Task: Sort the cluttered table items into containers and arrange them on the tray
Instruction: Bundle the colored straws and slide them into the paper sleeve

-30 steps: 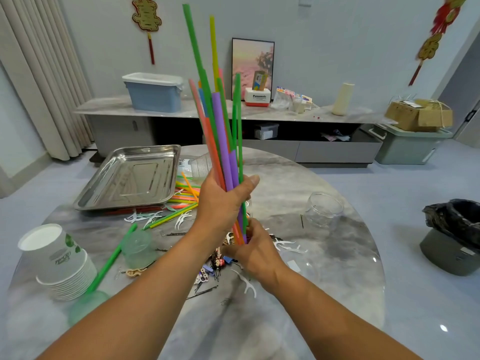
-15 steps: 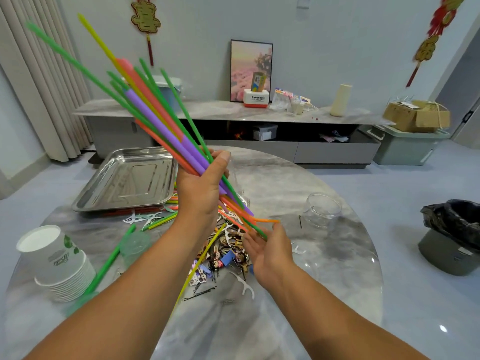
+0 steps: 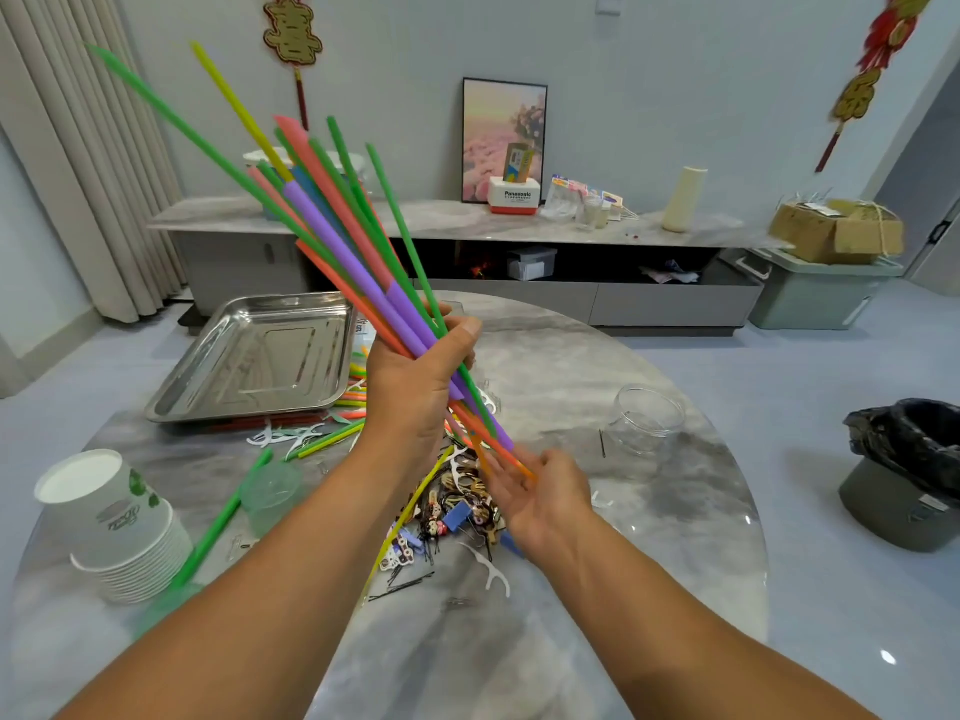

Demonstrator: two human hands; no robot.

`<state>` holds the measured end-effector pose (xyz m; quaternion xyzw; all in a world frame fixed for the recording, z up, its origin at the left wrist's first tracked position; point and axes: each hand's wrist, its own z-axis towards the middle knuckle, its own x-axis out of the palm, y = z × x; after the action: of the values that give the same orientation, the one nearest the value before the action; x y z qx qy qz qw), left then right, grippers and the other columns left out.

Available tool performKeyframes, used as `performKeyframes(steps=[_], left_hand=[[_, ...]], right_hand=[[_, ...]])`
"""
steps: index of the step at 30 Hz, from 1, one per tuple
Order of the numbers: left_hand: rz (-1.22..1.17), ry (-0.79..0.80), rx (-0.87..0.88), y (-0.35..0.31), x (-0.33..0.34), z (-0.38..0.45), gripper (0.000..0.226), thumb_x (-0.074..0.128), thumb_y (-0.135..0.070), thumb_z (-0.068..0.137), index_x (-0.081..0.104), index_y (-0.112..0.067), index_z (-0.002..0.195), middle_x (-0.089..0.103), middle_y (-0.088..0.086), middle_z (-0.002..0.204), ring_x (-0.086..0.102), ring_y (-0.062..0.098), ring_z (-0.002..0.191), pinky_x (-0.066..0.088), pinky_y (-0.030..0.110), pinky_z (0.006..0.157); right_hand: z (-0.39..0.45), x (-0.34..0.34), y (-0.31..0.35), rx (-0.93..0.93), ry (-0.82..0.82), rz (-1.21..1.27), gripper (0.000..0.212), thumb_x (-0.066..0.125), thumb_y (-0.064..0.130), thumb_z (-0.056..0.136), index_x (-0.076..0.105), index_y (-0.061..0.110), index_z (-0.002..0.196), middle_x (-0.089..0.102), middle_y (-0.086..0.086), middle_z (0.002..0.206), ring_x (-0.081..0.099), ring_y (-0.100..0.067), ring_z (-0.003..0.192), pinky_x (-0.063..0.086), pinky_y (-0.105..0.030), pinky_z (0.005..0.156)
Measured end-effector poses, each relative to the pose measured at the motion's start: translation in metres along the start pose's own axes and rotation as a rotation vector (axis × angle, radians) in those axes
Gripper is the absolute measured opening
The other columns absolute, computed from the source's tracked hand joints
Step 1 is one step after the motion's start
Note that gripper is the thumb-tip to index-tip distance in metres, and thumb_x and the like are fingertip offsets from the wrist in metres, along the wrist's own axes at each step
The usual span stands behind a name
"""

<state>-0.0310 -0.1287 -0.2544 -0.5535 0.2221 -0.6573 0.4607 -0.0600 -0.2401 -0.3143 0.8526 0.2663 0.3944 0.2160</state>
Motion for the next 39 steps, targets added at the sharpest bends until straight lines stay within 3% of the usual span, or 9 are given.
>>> performKeyframes(steps=[4, 10, 14, 18, 21, 28, 32, 35, 39], left_hand=[[-0.015, 0.021, -0.03, 0.004, 0.002, -0.002, 0.03, 0.08, -0.005, 0.075, 0.064, -0.016, 0.097, 0.068, -0.001, 0.082, 0.062, 0.019, 0.074, 0.055, 0.03, 0.076], [0.129, 0.045, -0.104, 0.018, -0.003, -0.012, 0.033, 0.081, -0.01, 0.083, 0.067, -0.017, 0.112, 0.071, 0.0, 0.085, 0.065, 0.017, 0.071, 0.055, 0.034, 0.072], [0.145, 0.042, -0.096, 0.016, -0.001, -0.01, 0.036, 0.082, -0.018, 0.076, 0.068, -0.023, 0.109, 0.068, -0.001, 0.082, 0.062, 0.016, 0.066, 0.054, 0.031, 0.068], [0.185, 0.132, -0.099, 0.019, -0.006, -0.011, 0.043, 0.085, -0.018, 0.072, 0.067, -0.02, 0.111, 0.075, -0.002, 0.102, 0.072, 0.018, 0.097, 0.055, 0.036, 0.089], [0.233, 0.127, -0.13, 0.022, -0.008, -0.012, 0.046, 0.086, -0.018, 0.07, 0.068, -0.019, 0.113, 0.076, 0.0, 0.109, 0.072, 0.018, 0.105, 0.055, 0.034, 0.088], [0.234, 0.173, -0.149, 0.02, -0.008, -0.012, 0.026, 0.078, -0.003, 0.084, 0.067, -0.012, 0.106, 0.077, 0.007, 0.096, 0.067, 0.016, 0.077, 0.056, 0.028, 0.074], [0.229, 0.116, -0.164, 0.018, -0.009, -0.011, 0.021, 0.079, -0.007, 0.085, 0.065, -0.009, 0.1, 0.072, 0.004, 0.08, 0.066, 0.019, 0.067, 0.058, 0.031, 0.069], [0.25, 0.092, -0.118, 0.013, -0.014, -0.004, 0.011, 0.075, -0.013, 0.091, 0.064, -0.011, 0.093, 0.069, 0.003, 0.071, 0.063, 0.016, 0.06, 0.056, 0.027, 0.062], [0.353, 0.03, -0.1, 0.004, -0.023, 0.01, 0.025, 0.078, -0.025, 0.089, 0.056, -0.013, 0.09, 0.057, -0.002, 0.058, 0.057, 0.014, 0.052, 0.053, 0.027, 0.054]], right_hand=[[-0.003, 0.008, -0.009, 0.024, 0.07, 0.012, 0.041, 0.032, 0.018, 0.106, 0.062, -0.01, 0.106, 0.072, -0.022, 0.07, 0.07, -0.033, 0.078, 0.06, -0.043, 0.078], [-0.009, 0.016, -0.012, 0.022, 0.184, 0.009, 0.036, 0.039, 0.024, 0.107, 0.065, -0.001, 0.104, 0.073, -0.023, 0.086, 0.071, -0.031, 0.074, 0.056, -0.051, 0.097], [-0.008, 0.014, -0.009, 0.025, 0.168, -0.019, 0.047, 0.033, 0.032, 0.11, 0.062, -0.004, 0.118, 0.07, -0.022, 0.088, 0.068, -0.03, 0.069, 0.059, -0.041, 0.075], [-0.011, 0.016, -0.006, 0.063, 0.229, 0.008, 0.051, 0.033, 0.034, 0.11, 0.065, -0.004, 0.113, 0.072, -0.023, 0.092, 0.071, -0.031, 0.074, 0.061, -0.044, 0.079], [-0.013, 0.019, -0.007, 0.071, 0.277, 0.004, 0.05, 0.033, 0.033, 0.109, 0.069, -0.001, 0.105, 0.074, -0.019, 0.087, 0.074, -0.026, 0.069, 0.062, -0.038, 0.07], [-0.008, 0.014, -0.004, 0.087, 0.185, -0.053, 0.042, 0.035, 0.028, 0.108, 0.064, 0.0, 0.095, 0.072, -0.019, 0.076, 0.07, -0.029, 0.059, 0.058, -0.035, 0.055], [-0.002, 0.01, 0.0, 0.072, 0.141, -0.071, 0.055, 0.032, 0.039, 0.11, 0.062, -0.007, 0.117, 0.069, -0.028, 0.112, 0.072, -0.039, 0.093, 0.06, -0.049, 0.081], [0.004, 0.006, 0.001, 0.01, 0.111, -0.363, 0.055, 0.034, 0.046, 0.108, 0.064, 0.001, 0.116, 0.064, -0.023, 0.124, 0.066, -0.035, 0.105, 0.058, -0.046, 0.089], [0.008, 0.003, 0.009, -0.312, 0.109, -1.113, 0.05, 0.035, 0.045, 0.106, 0.071, 0.011, 0.097, 0.068, -0.011, 0.113, 0.06, -0.024, 0.1, 0.049, -0.04, 0.096]])
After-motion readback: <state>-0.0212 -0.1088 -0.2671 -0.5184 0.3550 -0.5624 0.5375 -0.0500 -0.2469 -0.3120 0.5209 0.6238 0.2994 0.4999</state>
